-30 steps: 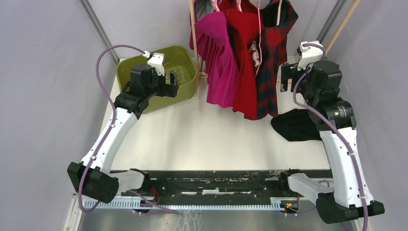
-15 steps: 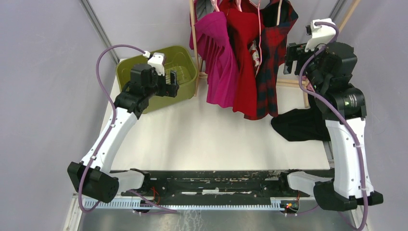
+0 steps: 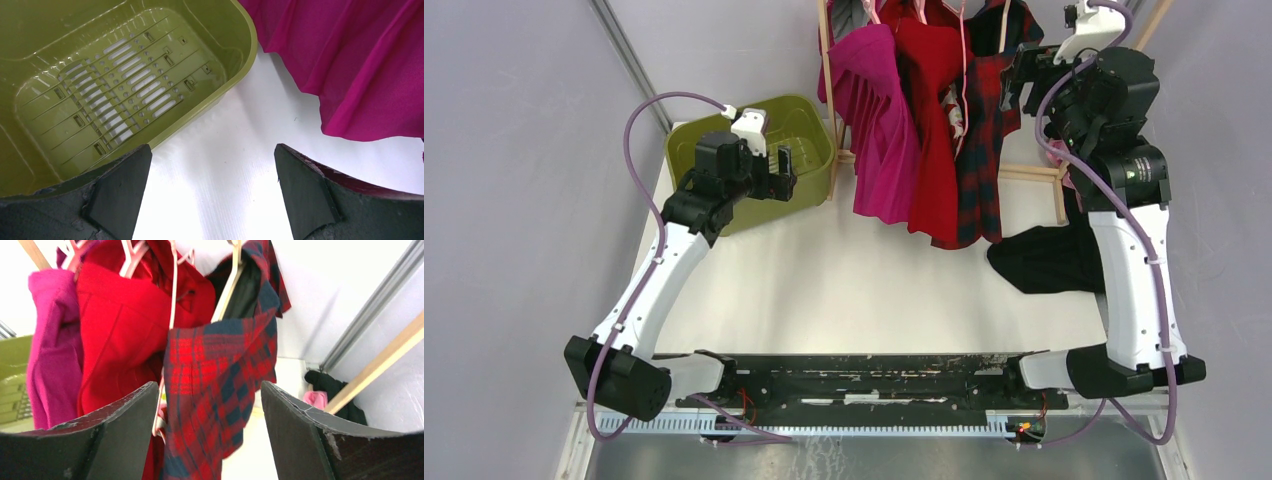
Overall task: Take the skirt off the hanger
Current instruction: Pick up the hanger from the clothesline.
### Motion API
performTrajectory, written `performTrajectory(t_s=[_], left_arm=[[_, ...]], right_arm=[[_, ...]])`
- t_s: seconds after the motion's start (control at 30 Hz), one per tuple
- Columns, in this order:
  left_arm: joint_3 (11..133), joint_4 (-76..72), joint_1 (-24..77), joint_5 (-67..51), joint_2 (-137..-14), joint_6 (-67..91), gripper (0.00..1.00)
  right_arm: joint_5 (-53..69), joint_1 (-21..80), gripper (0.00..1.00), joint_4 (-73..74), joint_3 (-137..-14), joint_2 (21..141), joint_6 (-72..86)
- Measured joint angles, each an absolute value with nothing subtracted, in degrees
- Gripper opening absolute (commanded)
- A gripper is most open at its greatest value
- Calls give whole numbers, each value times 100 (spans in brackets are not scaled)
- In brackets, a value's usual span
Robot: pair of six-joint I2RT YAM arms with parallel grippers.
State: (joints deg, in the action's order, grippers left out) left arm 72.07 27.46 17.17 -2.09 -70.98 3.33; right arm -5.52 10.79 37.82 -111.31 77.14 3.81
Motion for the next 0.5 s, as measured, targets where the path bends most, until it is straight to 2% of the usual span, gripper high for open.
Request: performTrajectory(t_s=[0.5], left_arm=[[7205, 2689, 1717, -351, -7142, 464, 99]], right_arm=[[-395, 1122, 82, 3044, -11548, 8715, 657]])
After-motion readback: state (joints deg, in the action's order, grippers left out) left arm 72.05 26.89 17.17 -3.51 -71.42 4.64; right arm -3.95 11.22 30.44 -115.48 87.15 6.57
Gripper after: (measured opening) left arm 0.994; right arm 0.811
